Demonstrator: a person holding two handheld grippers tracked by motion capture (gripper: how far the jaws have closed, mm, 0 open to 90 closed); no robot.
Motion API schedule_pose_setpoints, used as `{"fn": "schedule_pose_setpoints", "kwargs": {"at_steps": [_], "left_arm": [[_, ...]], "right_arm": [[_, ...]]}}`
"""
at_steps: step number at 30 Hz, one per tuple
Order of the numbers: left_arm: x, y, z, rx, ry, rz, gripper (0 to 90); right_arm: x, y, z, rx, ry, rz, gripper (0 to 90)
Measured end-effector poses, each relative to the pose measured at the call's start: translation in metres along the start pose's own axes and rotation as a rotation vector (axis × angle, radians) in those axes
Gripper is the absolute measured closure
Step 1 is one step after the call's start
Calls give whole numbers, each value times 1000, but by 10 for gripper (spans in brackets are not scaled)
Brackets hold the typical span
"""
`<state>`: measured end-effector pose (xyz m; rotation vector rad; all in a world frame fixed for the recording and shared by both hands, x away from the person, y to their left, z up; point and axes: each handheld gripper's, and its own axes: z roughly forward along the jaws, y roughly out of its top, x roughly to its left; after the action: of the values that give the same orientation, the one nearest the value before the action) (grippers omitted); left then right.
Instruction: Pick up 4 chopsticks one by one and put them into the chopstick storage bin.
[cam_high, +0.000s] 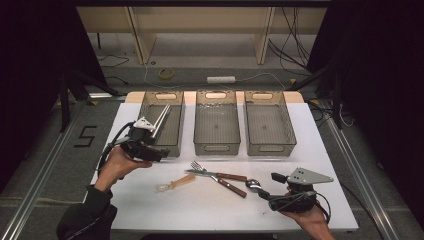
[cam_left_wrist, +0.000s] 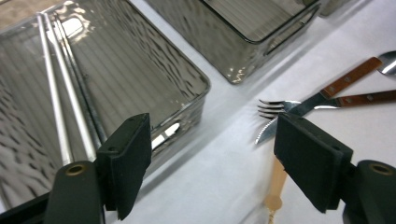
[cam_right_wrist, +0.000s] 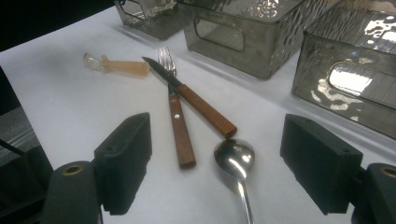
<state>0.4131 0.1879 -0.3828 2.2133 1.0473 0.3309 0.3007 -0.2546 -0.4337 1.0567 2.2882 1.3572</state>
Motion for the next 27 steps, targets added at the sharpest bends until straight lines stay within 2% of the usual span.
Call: {"fn": "schedule_pose_setpoints", "kwargs": {"at_steps": [4,11,21,27], "left_arm": [[-7,-1,6,29,-18,26,264],[-18,-3,15,66,-37,41,250],[-28,-4,21,109,-69,75,230],[-35,-7,27,155,-86,107,214]], "right_arm": [[0,0,0,0,-2,2,260],[-1,0,0,2,3,2,259],[-3,-1,0,-1,2,7,258],[-3,-1,0,2,3,6,258]]}}
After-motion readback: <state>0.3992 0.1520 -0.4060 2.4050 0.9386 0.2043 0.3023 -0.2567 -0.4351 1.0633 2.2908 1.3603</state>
